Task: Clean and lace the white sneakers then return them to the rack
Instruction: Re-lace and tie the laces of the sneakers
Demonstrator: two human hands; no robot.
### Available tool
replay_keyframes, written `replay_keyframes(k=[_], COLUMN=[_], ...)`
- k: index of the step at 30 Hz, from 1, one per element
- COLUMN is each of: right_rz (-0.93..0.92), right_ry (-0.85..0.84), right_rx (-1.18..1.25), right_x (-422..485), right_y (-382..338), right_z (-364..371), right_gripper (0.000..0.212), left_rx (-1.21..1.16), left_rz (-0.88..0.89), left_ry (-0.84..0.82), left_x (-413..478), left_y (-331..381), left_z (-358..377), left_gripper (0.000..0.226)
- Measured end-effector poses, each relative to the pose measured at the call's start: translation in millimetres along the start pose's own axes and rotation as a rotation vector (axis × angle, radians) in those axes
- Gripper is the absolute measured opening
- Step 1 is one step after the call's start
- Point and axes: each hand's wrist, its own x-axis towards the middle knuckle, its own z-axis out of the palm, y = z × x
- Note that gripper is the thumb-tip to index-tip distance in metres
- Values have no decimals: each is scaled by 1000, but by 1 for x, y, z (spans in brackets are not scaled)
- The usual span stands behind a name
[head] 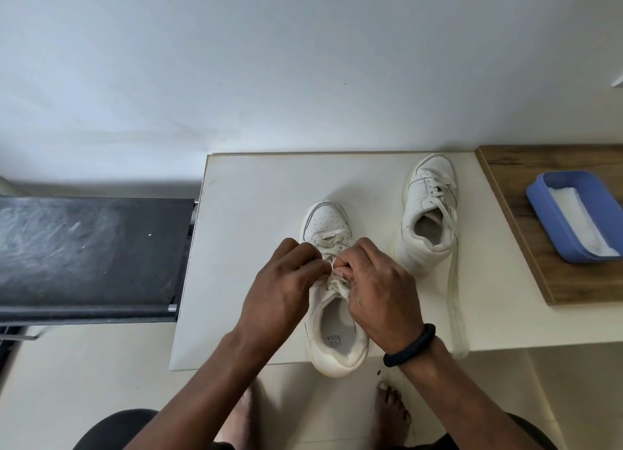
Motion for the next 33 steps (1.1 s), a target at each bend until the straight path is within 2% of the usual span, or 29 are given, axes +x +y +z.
replay_keyframes(k=[4,6,9,12,14,20,23,33], right_rz=[5,25,62,111,137,117,109,67], right_ry=[6,-8,-16,-19,-36,-158,-220,-229], right_rx=[-18,28,156,256,275,278,264,120], right_x=[1,1,2,3,5,2,-1,-2], right_y=[-1,1,4,6,7,18,15,-2], right_z=[1,3,6,5,2,-27,-38,-35], right_gripper=[19,17,15,11,14,17,10,9], left_rx=[-12,-100,-302,-457,-505,-486,-465,-473], left_rz=[-17,-71,-279,-496,-575,-582,-569,-513], left_ry=[38,54,54,30,32,39,44,49], left_x=[-2,-4,-9,-13,-11,-8,-8,-10], left_y=[2,3,8,18,24,29,28,25], left_z=[3,4,4,2,-2,-9,-10,-12], left_gripper=[15,19,13,26,32,19,17,16])
